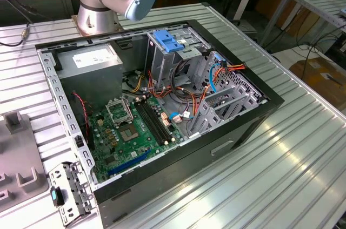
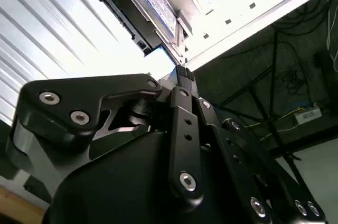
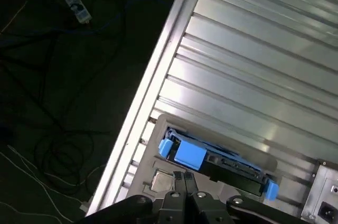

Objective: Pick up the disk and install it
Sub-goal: 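Pick up the disk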

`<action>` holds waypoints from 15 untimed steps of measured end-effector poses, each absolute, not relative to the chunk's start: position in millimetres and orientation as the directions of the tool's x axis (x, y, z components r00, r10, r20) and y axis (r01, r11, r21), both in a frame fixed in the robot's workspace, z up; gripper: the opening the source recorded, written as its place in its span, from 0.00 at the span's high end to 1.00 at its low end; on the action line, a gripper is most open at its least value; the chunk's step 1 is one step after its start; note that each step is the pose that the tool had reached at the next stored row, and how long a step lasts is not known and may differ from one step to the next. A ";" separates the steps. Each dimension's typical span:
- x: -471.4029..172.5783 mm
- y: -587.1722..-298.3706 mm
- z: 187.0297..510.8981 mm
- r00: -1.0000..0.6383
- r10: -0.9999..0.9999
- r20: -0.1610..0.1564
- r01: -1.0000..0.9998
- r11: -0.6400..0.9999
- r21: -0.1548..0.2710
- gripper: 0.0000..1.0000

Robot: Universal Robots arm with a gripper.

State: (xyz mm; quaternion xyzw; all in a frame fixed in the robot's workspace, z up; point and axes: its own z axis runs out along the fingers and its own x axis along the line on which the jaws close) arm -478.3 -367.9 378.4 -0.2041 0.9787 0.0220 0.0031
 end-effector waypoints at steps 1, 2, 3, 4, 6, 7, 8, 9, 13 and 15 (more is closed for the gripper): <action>-478.3 -368.0 378.3 -0.905 -0.425 -0.015 -0.426 0.904 0.042 0.89; -478.3 -368.0 378.3 -0.898 -0.439 -0.015 -0.440 0.897 0.042 0.89; -478.3 -368.0 378.3 -0.891 -0.454 -0.015 -0.454 0.890 0.042 0.89; -478.3 -367.9 378.3 -0.884 -0.467 -0.015 -0.468 0.883 0.042 0.89; -478.3 -368.0 378.4 -0.866 -0.499 -0.015 -0.499 0.865 0.042 0.89; -478.3 -368.0 378.3 -0.858 -0.513 -0.015 -0.513 0.857 0.042 0.89; -478.3 -368.0 378.3 -0.847 -0.531 -0.015 -0.531 0.846 0.042 0.89; -478.3 -368.0 378.3 -0.839 -0.543 -0.015 -0.544 0.838 0.042 0.89; -478.3 -368.0 378.3 -0.794 -0.608 -0.015 -0.608 0.793 0.042 0.89; -478.3 -368.0 378.3 -0.760 -0.649 -0.015 -0.649 0.760 0.042 0.89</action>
